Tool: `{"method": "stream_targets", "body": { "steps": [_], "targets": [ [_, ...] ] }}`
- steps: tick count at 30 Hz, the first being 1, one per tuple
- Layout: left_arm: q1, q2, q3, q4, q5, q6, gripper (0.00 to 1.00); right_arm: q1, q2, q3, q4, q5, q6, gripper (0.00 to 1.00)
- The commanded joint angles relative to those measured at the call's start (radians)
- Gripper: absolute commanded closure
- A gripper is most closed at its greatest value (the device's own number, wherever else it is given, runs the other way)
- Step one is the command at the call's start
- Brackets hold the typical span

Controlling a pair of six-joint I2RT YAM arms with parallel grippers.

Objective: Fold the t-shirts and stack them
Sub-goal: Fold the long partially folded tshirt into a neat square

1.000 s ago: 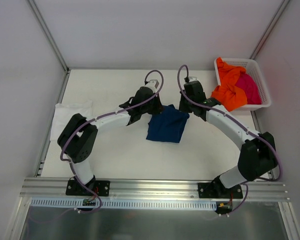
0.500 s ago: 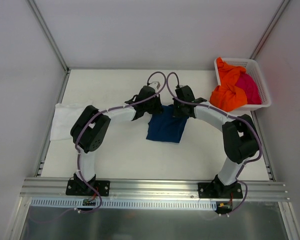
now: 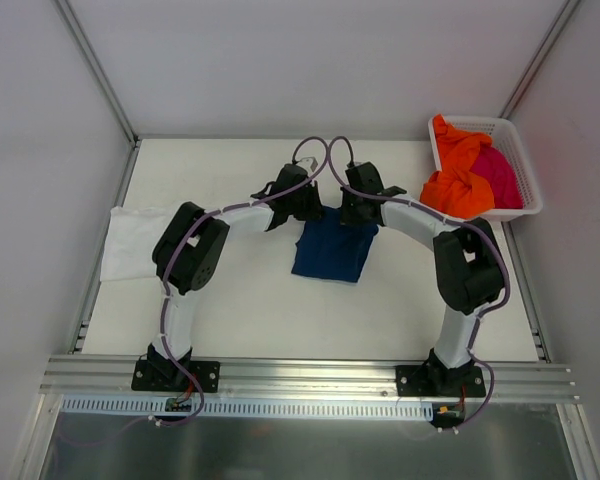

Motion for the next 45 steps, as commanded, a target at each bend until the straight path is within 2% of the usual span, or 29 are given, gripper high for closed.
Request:
{"method": "stream_targets", "body": {
  "steps": [1, 8, 17, 24, 33, 36, 40, 45],
  "targets": [
    [0.018, 0.017, 0.058, -0.001, 0.032, 0.024, 1.00, -0.014, 0.045, 0.087, -0.006, 0.000, -0.017, 0.99],
    [0.035, 0.040, 0.055, -0.014, 0.040, 0.022, 1.00, -0.028, 0.132, 0.127, -0.020, 0.001, -0.020, 0.99],
    [0.055, 0.056, 0.050, -0.026, 0.046, -0.002, 1.00, -0.054, 0.100, 0.099, -0.063, 0.052, -0.025, 1.00],
    [0.086, 0.087, 0.068, -0.095, 0.029, -0.033, 1.00, -0.094, 0.077, 0.068, -0.095, 0.060, -0.027, 1.00],
    [0.139, 0.098, 0.076, -0.115, 0.074, -0.059, 1.00, -0.114, 0.051, 0.039, -0.118, 0.060, -0.036, 0.99],
    [0.139, 0.089, 0.064, -0.117, 0.065, -0.062, 1.00, -0.113, 0.054, 0.038, -0.118, 0.050, -0.036, 1.00],
    [0.139, -0.008, 0.018, -0.115, 0.009, -0.057, 1.00, -0.114, 0.057, 0.038, -0.120, 0.035, -0.036, 1.00],
    [0.135, -0.071, 0.058, -0.060, 0.207, -0.062, 1.00, -0.114, 0.059, 0.032, -0.107, 0.026, -0.025, 0.99]
  ]
}}
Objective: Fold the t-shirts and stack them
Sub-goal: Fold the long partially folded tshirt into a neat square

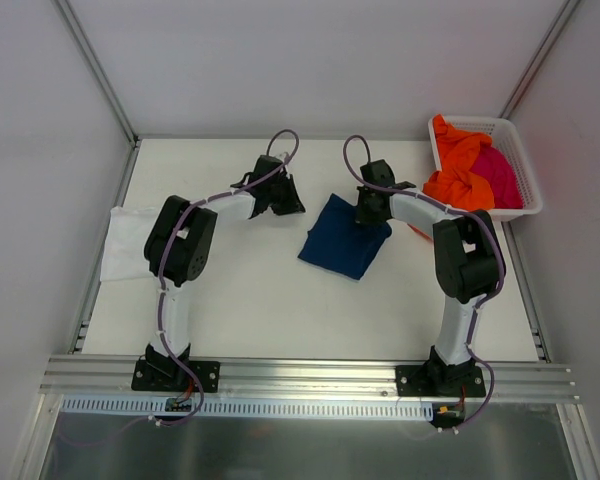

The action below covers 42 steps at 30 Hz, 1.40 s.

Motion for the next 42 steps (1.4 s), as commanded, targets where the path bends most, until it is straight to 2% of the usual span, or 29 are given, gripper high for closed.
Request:
{"method": "stream_targets", "body": {
  "steps": [1, 6, 8, 14, 20, 35, 42],
  "targets": [
    [-0.011, -0.110, 0.024, 0.061, 0.129, -0.008, 1.00, -0.003, -0.033, -0.023, -0.045, -0.001, -0.008, 0.99],
    [-0.024, -0.141, 0.001, 0.173, 0.185, -0.031, 1.00, -0.003, -0.025, -0.026, -0.036, -0.010, -0.008, 0.99],
    [-0.033, -0.123, 0.045, 0.165, 0.192, -0.021, 1.00, -0.005, -0.021, -0.023, -0.034, -0.015, -0.005, 1.00],
    [-0.047, 0.038, 0.197, 0.174, 0.298, -0.064, 1.00, -0.003, -0.024, -0.037, -0.014, -0.024, 0.004, 0.99],
    [-0.077, 0.138, 0.278, 0.171, 0.318, -0.085, 1.00, -0.003, -0.018, -0.032, -0.016, -0.030, 0.003, 0.99],
    [-0.129, 0.264, 0.301, 0.087, 0.213, -0.036, 1.00, -0.003, -0.037, -0.069, -0.007, -0.023, 0.006, 0.99],
    [-0.128, 0.219, 0.286, -0.003, 0.107, -0.018, 1.00, -0.005, -0.060, -0.075, -0.045, 0.026, 0.003, 1.00]
  ]
}}
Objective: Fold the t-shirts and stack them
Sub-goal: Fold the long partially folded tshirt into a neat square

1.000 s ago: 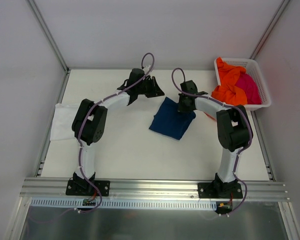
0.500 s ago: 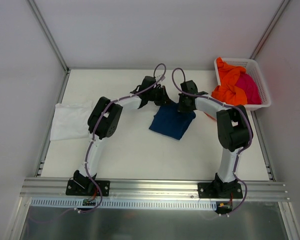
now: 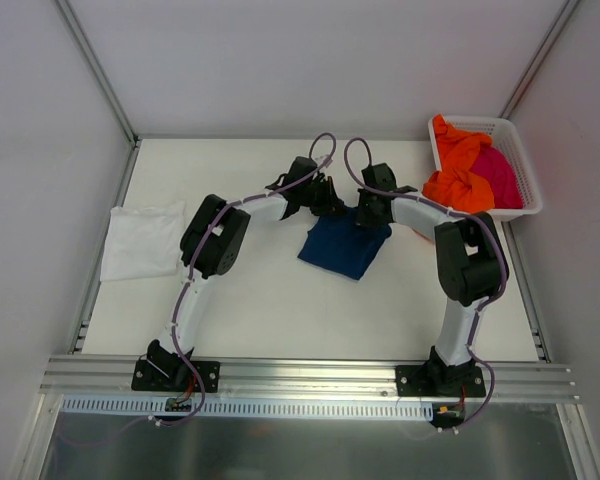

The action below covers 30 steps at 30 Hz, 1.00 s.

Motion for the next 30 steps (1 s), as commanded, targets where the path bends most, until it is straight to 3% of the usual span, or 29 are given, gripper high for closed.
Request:
{"method": "stream_targets", "body": {
  "steps": [1, 6, 12, 30],
  "targets": [
    [-0.009, -0.047, -0.006, -0.138, -0.125, 0.057, 1.00, -0.002, -0.044, -0.024, -0.101, 0.046, -0.008, 1.00],
    [0.003, -0.080, -0.051, -0.200, -0.240, 0.072, 1.00, -0.016, -0.070, -0.032, -0.136, 0.077, -0.020, 0.99],
    [0.054, -0.100, -0.106, -0.217, -0.236, 0.039, 1.00, -0.036, -0.094, -0.070, -0.167, 0.098, -0.026, 0.99],
    [0.065, -0.230, -0.239, -0.217, -0.317, 0.059, 1.00, -0.065, -0.179, -0.142, -0.210, 0.195, -0.051, 1.00]
  ]
}}
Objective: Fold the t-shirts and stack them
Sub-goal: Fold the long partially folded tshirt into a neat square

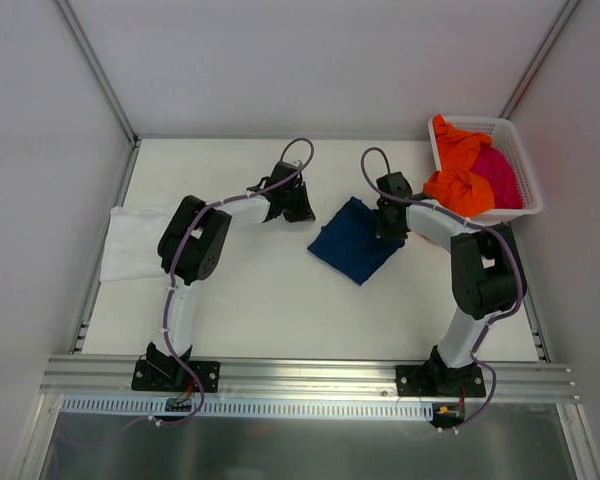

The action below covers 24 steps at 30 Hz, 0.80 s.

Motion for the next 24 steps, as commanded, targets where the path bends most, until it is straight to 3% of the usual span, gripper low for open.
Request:
{"method": "stream_targets", "body": {
  "steps": [1, 6, 13, 24],
  "targets": [
    [0.018, -0.070, -0.043, -0.077, -0.067, 0.040, 1.00, -0.018, -0.067, -0.026, -0.089, 0.076, -0.028, 0.99],
    [0.019, -0.144, -0.123, -0.077, -0.075, 0.028, 1.00, -0.019, -0.099, -0.011, -0.092, 0.031, -0.040, 1.00],
    [0.016, -0.545, -0.345, -0.085, -0.266, 0.078, 1.00, -0.018, 0.013, 0.089, -0.082, -0.090, -0.020, 0.99],
    [0.013, -1.033, -0.695, -0.151, -0.214, -0.008, 1.00, 0.058, 0.272, 0.372, -0.135, -0.142, 0.014, 1.00]
  ]
}}
